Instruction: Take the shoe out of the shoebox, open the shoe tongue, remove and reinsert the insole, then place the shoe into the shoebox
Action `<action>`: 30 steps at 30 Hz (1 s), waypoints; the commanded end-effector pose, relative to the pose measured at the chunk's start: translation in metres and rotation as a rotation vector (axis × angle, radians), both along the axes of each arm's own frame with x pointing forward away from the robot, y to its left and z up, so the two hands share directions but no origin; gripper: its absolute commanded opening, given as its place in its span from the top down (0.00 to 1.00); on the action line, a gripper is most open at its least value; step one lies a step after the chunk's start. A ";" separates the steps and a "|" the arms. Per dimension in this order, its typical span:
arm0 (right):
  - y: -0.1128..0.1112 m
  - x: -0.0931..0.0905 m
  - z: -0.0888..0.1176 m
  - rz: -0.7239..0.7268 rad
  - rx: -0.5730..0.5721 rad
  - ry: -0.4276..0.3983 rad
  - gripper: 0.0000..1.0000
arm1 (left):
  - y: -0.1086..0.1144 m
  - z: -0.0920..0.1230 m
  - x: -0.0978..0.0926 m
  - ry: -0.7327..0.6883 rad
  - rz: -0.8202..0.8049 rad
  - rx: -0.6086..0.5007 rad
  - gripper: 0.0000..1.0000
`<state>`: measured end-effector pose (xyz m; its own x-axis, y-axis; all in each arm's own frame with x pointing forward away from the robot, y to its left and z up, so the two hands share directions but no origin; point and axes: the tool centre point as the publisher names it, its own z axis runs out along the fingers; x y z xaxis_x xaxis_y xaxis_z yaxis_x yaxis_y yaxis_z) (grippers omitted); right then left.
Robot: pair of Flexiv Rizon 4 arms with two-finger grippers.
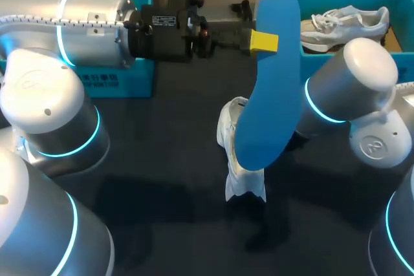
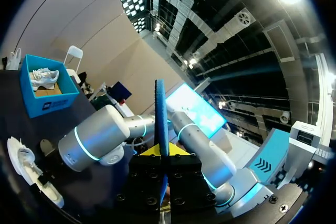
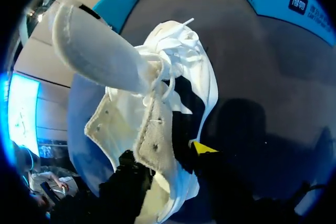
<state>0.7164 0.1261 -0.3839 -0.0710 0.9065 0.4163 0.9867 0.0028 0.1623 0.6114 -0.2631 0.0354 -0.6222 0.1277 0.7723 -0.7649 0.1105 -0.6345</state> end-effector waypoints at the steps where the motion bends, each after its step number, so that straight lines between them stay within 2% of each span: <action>1: -0.011 -0.013 0.014 -0.007 0.075 0.018 0.00 | -0.001 0.000 0.000 0.000 0.000 0.001 1.00; 4: -0.012 -0.017 0.029 -0.005 0.126 0.025 0.00 | -0.001 0.000 0.000 0.000 0.000 0.001 1.00; 6: -0.014 -0.021 0.039 -0.008 0.207 0.019 0.00 | -0.001 0.000 0.000 0.000 0.000 0.001 1.00; 12: -0.029 -0.031 0.055 -0.040 0.364 0.000 0.00 | -0.001 0.000 0.000 0.000 0.000 0.001 1.00; 19: -0.042 -0.031 0.081 -0.014 0.509 -0.001 0.00 | -0.001 0.000 0.000 0.000 0.000 0.001 1.00; 22: -0.046 -0.030 0.098 0.005 0.618 -0.040 0.00 | -0.001 0.000 0.000 0.000 0.000 0.001 1.00; 23: -0.047 -0.029 0.103 0.030 0.616 -0.037 0.00 | -0.001 0.000 0.000 0.000 0.000 0.001 1.00; 30: -0.047 -0.029 0.103 0.030 0.616 -0.037 0.00 | -0.001 0.000 0.000 0.000 0.000 0.001 1.00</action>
